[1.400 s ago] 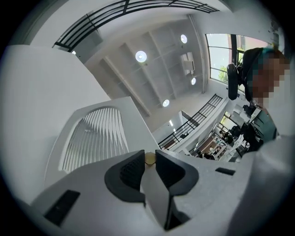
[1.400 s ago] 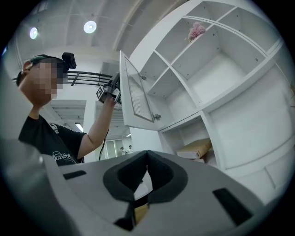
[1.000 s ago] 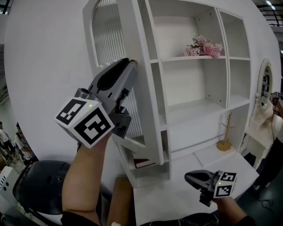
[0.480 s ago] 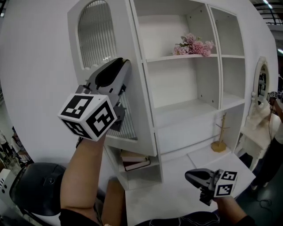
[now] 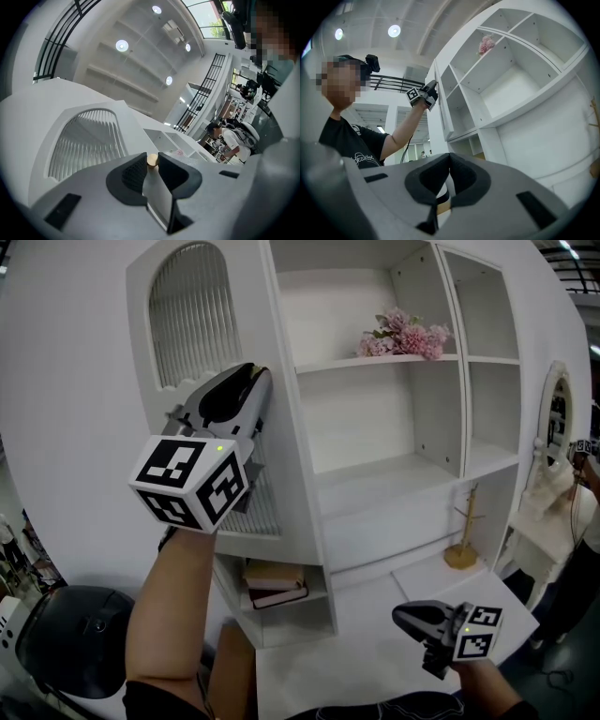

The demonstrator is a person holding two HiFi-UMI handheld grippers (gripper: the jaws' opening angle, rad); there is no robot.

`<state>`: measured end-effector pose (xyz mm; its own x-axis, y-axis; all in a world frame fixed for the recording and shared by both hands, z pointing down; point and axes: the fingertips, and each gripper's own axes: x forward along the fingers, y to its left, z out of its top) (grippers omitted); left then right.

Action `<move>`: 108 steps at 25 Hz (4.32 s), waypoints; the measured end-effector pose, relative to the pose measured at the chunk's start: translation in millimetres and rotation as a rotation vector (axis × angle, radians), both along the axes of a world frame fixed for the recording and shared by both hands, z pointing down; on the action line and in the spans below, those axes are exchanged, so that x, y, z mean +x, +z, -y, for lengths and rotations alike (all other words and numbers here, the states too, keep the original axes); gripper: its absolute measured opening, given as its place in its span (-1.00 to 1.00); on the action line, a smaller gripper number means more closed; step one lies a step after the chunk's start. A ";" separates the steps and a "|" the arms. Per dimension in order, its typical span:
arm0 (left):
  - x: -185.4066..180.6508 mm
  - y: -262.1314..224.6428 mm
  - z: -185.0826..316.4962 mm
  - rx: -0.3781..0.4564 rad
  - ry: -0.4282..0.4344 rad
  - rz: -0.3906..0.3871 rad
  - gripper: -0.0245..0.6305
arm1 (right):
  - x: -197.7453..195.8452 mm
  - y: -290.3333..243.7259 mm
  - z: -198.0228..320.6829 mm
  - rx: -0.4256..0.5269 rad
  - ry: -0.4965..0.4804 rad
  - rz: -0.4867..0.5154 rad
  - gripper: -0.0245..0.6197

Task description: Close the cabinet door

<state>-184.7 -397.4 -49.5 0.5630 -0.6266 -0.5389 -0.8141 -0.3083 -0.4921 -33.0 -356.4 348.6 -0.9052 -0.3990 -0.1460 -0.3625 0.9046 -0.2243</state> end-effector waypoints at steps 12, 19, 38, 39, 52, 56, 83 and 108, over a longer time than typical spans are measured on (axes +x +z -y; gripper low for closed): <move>8.5 0.3 41.6 0.013 -0.108 0.006 -0.69 | 31.3 11.6 21.6 -0.029 0.007 0.014 -0.90; 10.5 1.5 65.2 0.003 -0.161 0.013 -0.69 | 44.9 17.7 33.8 -0.041 0.003 0.021 -0.90; 6.0 3.5 122.8 -0.025 -0.276 0.007 -0.68 | 79.2 29.8 62.2 -0.056 0.013 0.047 -0.90; 6.1 2.9 124.1 -0.020 -0.279 0.008 -0.68 | 80.4 30.4 64.5 -0.057 0.015 0.051 -0.90; 5.7 2.9 127.6 -0.048 -0.291 -0.013 -0.68 | 64.6 33.5 68.2 -0.046 -0.024 0.063 -0.90; 8.6 5.3 127.2 -0.074 -0.290 0.013 -0.66 | 61.9 34.8 59.9 -0.059 -0.024 0.063 -0.90; 5.8 270.9 -55.0 -0.593 0.195 -0.144 -0.38 | -18.6 37.0 -81.3 -0.105 -0.078 -0.036 -0.90; 23.2 454.1 -270.4 -0.932 0.438 -0.226 -0.91 | -69.2 69.8 -207.2 -0.145 -0.064 -0.023 -0.90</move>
<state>-161.6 -127.0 404.6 0.7872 -0.6128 -0.0692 -0.5830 -0.7761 0.2405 -102.2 -149.3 418.4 -0.9319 -0.3558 -0.0700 -0.3117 0.8848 -0.3464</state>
